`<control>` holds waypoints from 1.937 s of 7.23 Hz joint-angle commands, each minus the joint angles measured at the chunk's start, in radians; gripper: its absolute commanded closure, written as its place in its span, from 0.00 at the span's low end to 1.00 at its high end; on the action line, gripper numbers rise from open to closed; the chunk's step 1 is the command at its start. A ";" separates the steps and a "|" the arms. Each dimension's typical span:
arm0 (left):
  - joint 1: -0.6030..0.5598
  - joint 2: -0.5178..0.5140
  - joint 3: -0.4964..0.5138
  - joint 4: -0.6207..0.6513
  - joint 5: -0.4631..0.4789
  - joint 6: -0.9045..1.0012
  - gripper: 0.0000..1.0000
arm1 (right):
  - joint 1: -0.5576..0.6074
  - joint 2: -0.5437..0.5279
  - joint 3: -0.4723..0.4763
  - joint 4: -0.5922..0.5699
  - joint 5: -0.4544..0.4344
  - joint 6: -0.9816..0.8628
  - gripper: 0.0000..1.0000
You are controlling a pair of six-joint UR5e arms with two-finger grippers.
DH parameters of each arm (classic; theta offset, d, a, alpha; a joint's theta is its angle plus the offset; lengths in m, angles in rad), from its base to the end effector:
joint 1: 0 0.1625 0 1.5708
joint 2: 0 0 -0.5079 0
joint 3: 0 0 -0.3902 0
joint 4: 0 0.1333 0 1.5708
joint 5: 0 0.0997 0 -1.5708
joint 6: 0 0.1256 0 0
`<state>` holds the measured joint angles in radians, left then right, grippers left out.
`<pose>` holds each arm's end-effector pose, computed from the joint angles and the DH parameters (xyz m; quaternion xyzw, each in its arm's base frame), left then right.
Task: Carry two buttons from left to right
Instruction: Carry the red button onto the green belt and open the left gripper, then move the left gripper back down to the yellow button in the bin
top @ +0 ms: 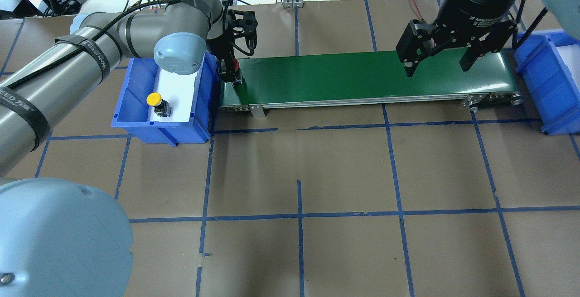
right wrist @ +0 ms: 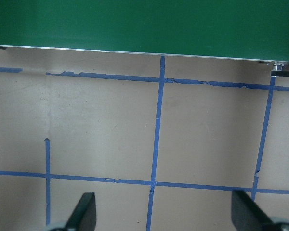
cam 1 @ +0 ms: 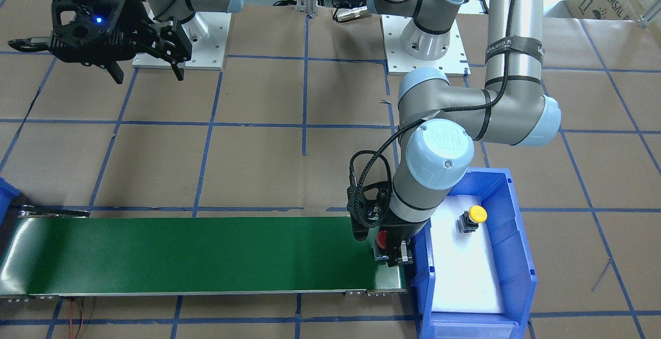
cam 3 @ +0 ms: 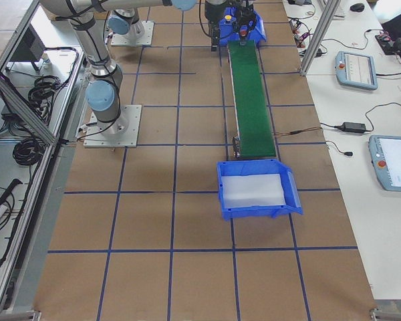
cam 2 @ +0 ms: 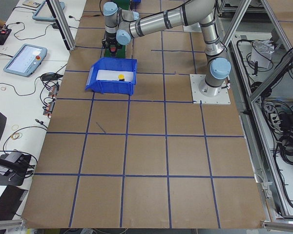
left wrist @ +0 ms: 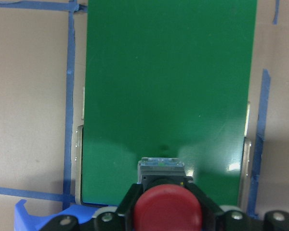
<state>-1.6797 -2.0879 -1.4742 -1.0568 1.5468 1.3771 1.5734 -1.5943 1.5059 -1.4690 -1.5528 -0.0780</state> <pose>-0.2136 -0.6992 0.3290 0.6761 0.7352 -0.0447 0.0180 0.1368 -0.4744 0.5778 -0.0402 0.9991 0.0064 0.0092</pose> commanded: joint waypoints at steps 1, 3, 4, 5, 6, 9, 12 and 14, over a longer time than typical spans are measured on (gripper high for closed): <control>0.000 -0.004 -0.001 0.011 0.003 -0.006 0.05 | -0.001 0.000 0.005 -0.001 0.010 0.010 0.00; 0.000 0.058 0.002 0.011 0.007 -0.048 0.04 | -0.003 0.000 0.005 -0.007 0.013 0.012 0.00; 0.008 0.092 -0.006 0.000 0.022 -0.056 0.04 | 0.000 0.000 0.010 -0.011 0.013 0.014 0.00; 0.053 0.109 -0.026 -0.003 0.035 -0.058 0.04 | -0.007 0.000 0.008 -0.011 0.011 0.014 0.00; 0.131 0.112 -0.024 -0.011 0.026 -0.059 0.04 | -0.013 0.000 0.011 -0.011 0.008 0.014 0.00; 0.300 0.126 -0.032 -0.129 -0.010 -0.041 0.04 | -0.012 -0.003 0.013 -0.011 0.010 0.014 0.00; 0.333 0.144 -0.165 -0.146 -0.005 0.106 0.04 | -0.013 -0.003 0.016 -0.010 0.013 0.012 0.00; 0.333 0.147 -0.178 -0.143 -0.007 0.209 0.04 | -0.016 0.000 0.014 -0.013 0.010 0.004 0.00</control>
<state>-1.3475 -1.9434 -1.6401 -1.1996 1.5415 1.5346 1.5600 -1.5962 1.5208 -1.4802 -1.5418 -0.0676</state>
